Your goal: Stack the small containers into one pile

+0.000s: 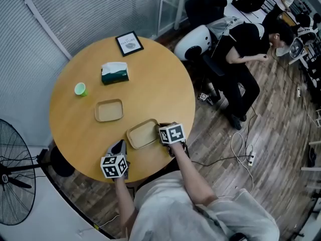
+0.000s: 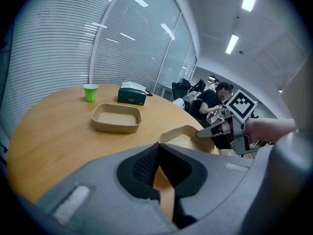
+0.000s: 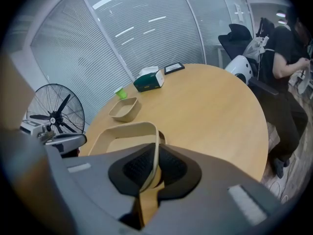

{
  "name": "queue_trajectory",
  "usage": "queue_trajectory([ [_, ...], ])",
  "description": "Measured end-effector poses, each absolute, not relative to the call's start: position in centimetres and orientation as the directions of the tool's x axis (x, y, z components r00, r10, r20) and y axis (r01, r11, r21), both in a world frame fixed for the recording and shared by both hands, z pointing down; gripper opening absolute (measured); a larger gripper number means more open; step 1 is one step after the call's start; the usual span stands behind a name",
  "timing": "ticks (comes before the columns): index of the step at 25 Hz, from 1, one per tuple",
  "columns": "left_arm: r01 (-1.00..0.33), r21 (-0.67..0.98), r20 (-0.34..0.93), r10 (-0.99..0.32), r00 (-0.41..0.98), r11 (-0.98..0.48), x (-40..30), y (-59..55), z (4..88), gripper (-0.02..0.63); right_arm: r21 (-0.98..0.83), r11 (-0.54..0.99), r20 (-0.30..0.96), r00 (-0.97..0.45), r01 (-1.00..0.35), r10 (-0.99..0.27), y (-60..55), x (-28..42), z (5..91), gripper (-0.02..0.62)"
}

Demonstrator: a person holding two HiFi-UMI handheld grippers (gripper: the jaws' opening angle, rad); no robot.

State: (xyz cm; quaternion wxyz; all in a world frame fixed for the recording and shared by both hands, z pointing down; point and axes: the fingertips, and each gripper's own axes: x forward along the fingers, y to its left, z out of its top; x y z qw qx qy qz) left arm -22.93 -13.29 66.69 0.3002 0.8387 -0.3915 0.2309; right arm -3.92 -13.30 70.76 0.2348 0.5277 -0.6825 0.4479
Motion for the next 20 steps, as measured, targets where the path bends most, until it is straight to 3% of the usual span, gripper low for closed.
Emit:
queue_trajectory([
  [20,-0.794,0.318,0.621,-0.519,0.588,-0.519,-22.48,-12.45,66.23,0.005,-0.34,0.074,0.766,-0.321,-0.938,-0.556,-12.73,-3.82,70.52,0.023],
])
